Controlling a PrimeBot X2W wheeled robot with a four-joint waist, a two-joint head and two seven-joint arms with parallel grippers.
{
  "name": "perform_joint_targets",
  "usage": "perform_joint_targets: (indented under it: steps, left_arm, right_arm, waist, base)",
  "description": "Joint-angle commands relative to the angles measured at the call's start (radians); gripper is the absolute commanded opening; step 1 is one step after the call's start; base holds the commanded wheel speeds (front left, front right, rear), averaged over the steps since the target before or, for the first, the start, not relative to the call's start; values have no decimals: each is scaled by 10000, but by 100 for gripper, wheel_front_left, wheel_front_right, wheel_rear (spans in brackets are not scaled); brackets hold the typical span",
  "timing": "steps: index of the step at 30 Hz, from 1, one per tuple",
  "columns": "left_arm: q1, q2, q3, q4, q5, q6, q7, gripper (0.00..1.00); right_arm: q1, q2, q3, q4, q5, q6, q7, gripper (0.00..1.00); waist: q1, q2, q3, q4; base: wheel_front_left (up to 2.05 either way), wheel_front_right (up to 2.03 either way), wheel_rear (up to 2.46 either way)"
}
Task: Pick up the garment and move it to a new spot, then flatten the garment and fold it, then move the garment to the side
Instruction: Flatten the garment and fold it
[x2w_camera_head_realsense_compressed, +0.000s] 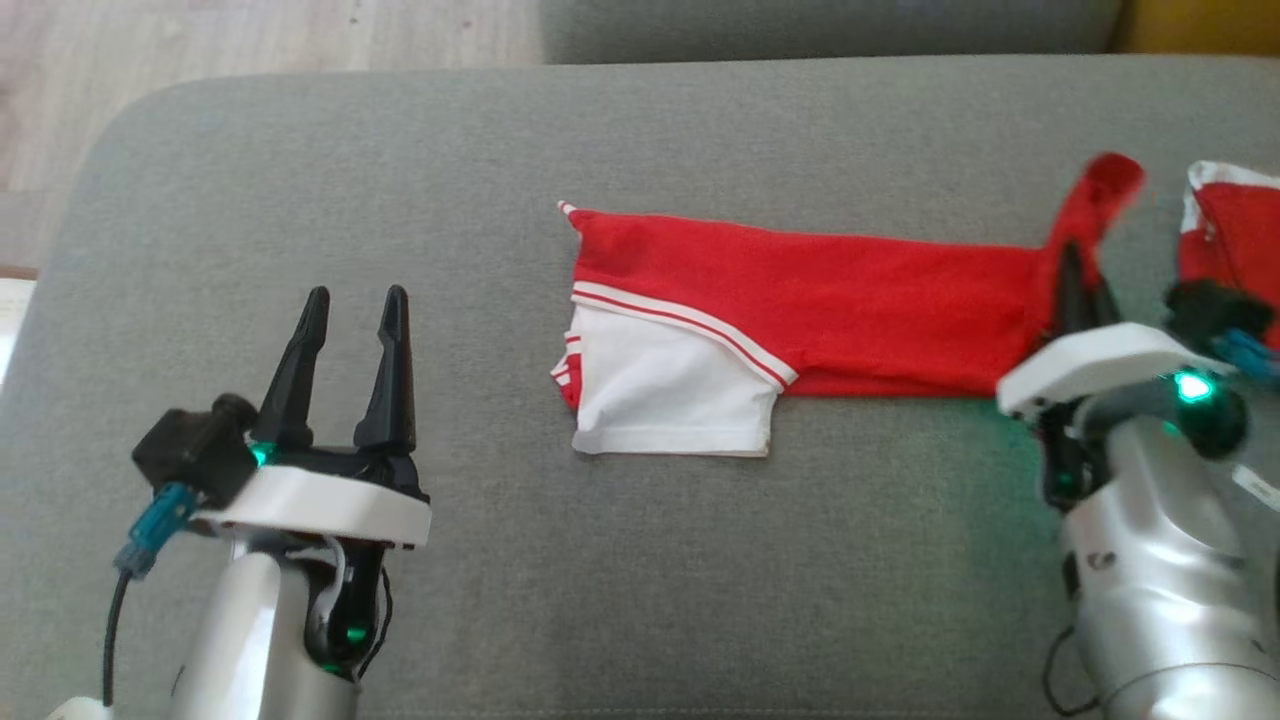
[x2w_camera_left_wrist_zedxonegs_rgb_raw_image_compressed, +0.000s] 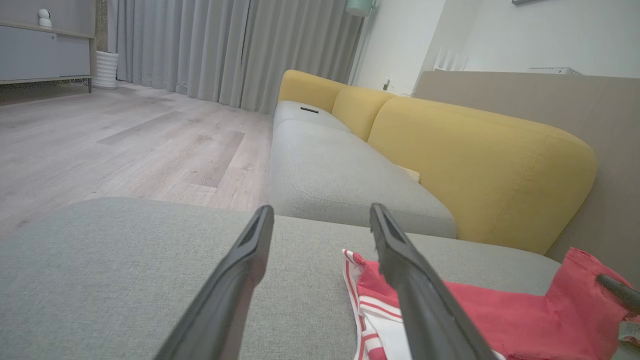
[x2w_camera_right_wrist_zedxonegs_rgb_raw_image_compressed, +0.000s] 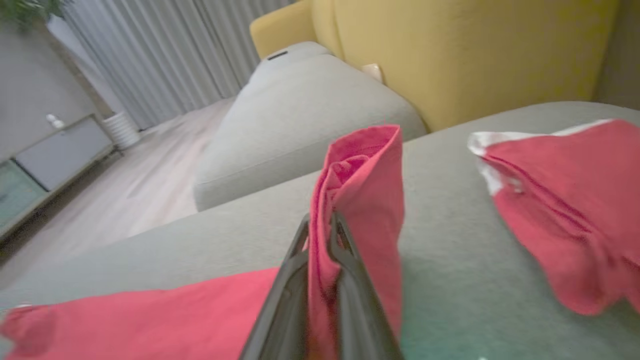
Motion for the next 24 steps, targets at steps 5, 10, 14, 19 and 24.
perform_joint_targets:
  steps: [5,10,14,19,24]
  left_arm:
    - [-55,87,270,-307,-132,-61,-53,100]
    - [-35,87,225,-302,-176,-61,-53,100]
    - [-59,87,175,-292,-225,-61,-53,100]
    - [-56,87,161,-280,-267,-61,-53,100]
    - [-81,87,103,-276,-329,-61,-53,100]
  right_arm:
    - [-16,65,2419,-1218,1795,-9,98,0]
    - [136,65,3525,-1724,2583,-9,230,0]
    - [231,65,4353,-1934,3226,-9,331,0]
    - [185,65,5375,-1902,3847,-9,391,0]
    - [-38,66,6270,-1727,4464,-9,311,0]
  waist:
    - [0,-1,-113,394]
    - [0,-1,-110,687]
    - [0,-1,-71,1039]
    - [0,-1,29,1357]
    - [0,-1,144,1602]
  base:
    - [0,0,0]
    - [0,0,0]
    - [0,0,0]
    - [0,0,0]
    - [0,0,0]
